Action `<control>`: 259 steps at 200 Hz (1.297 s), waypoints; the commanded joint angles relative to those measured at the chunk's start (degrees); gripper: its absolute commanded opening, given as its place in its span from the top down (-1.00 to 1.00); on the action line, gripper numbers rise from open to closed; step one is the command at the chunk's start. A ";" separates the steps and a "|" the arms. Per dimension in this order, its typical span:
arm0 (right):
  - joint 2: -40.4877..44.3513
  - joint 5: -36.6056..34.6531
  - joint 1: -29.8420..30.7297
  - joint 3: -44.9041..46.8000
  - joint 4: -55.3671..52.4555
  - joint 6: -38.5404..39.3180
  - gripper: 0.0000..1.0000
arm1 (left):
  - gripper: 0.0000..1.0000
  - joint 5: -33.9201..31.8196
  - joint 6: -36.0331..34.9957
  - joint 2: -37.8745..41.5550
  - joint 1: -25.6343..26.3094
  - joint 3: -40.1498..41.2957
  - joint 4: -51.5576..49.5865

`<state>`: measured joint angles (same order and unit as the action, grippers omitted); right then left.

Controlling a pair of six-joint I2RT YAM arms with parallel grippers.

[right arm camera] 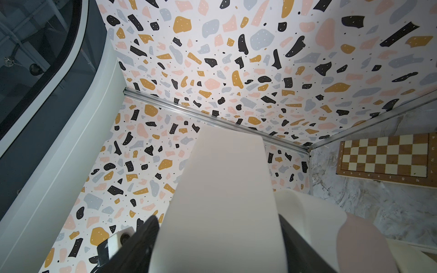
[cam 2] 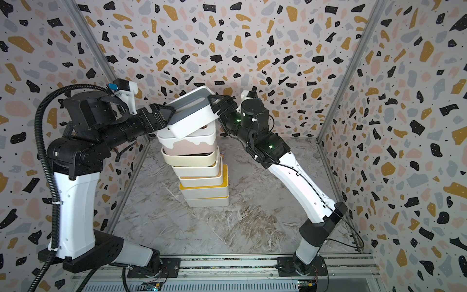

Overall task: Stack the tissue boxes
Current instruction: Place the tissue box at the tissue box.

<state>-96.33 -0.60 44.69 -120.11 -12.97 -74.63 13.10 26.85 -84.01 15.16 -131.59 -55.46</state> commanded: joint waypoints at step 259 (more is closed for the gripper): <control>10.66 10.57 -8.30 11.62 2.98 14.59 -0.98 | -0.74 1.72 2.08 -1.33 -0.39 -2.76 3.34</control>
<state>-85.06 4.67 37.17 -104.55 -12.40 -64.75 13.17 27.29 -84.86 15.09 -131.31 -54.81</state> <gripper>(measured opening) 0.990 0.861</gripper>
